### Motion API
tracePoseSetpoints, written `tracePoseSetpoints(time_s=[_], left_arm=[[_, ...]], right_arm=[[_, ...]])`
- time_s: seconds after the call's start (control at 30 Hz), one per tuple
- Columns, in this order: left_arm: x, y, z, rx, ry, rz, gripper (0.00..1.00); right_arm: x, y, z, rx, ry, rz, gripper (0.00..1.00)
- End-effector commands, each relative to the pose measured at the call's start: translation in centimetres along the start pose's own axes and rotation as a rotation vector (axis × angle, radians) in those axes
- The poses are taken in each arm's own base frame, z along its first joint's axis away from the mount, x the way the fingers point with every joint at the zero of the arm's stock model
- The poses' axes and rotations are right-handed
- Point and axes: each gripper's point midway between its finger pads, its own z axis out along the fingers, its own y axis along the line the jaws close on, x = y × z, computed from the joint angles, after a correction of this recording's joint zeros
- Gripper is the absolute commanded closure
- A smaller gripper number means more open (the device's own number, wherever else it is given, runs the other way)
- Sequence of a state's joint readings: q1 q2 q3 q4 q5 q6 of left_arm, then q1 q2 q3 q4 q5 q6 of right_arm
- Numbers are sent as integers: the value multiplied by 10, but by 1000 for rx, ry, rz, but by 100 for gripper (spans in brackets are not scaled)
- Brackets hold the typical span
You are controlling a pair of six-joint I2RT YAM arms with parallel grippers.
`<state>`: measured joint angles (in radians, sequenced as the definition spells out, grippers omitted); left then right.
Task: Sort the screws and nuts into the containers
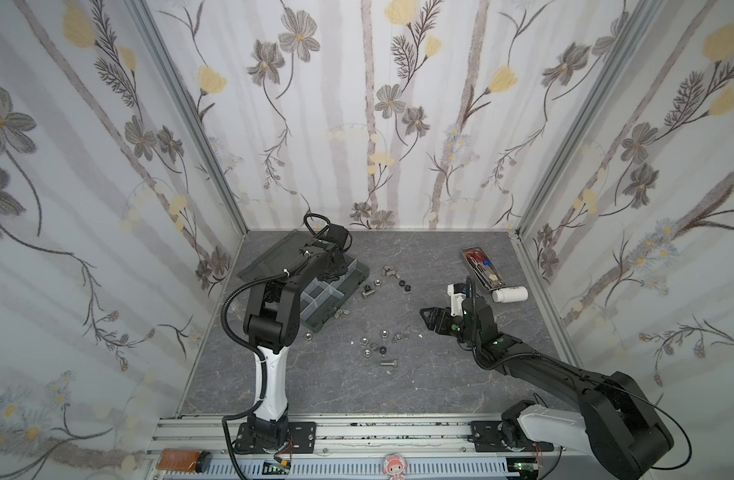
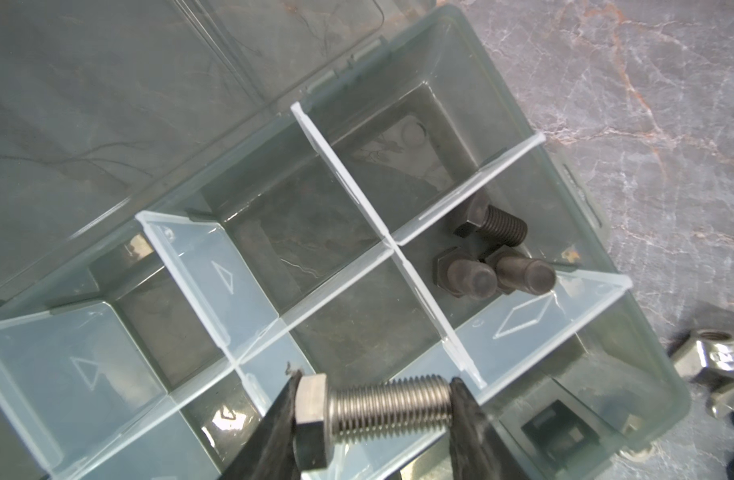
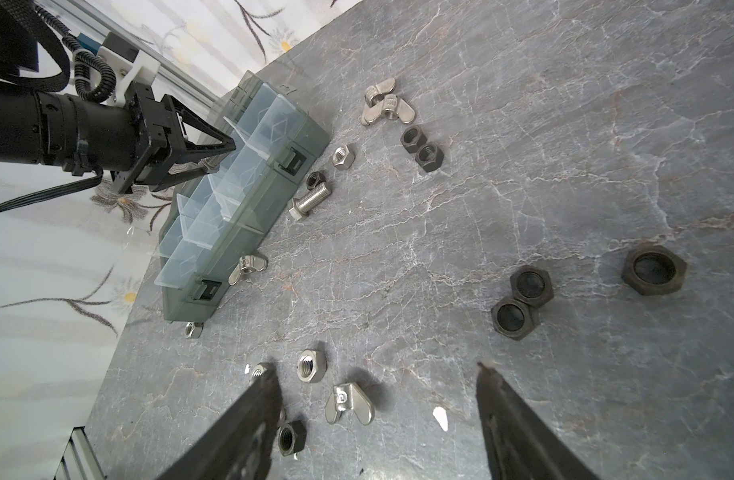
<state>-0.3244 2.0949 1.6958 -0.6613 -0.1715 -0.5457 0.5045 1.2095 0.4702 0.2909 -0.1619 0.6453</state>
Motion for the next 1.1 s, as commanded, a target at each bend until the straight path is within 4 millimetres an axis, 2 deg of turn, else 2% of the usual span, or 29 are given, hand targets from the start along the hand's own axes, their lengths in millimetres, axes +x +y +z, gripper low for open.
tracePoseSetpoints(time_s=[0.0,0.1,0.2,0.43,0.67,0.8,1.0,1.07], left_arm=[[-5,-1,3,-3,-9,5,58],[-2,0,8,-10,3,5,54],[-1,2,8,-15,3,5,45],[-14,1,-18,9,-39,-5,25],[-28,-5,-68,85,-99,-20,18],[-25,-5,-106,141,-136,6,15],[6,9,-158,268,-190,2,9],[20,16,-168,308,-194,-8,7]], right_arm=[[-9,8,-1,-28,-30,-10,25],[-9,8,-1,-26,-29,-14,25],[-10,9,-2,-22,-30,-20,25],[-12,14,-1,4,-8,-57,26],[-9,28,10,46,49,-128,26],[-7,38,22,88,97,-192,24],[-16,65,46,109,124,-282,22],[-14,70,57,120,145,-313,22]])
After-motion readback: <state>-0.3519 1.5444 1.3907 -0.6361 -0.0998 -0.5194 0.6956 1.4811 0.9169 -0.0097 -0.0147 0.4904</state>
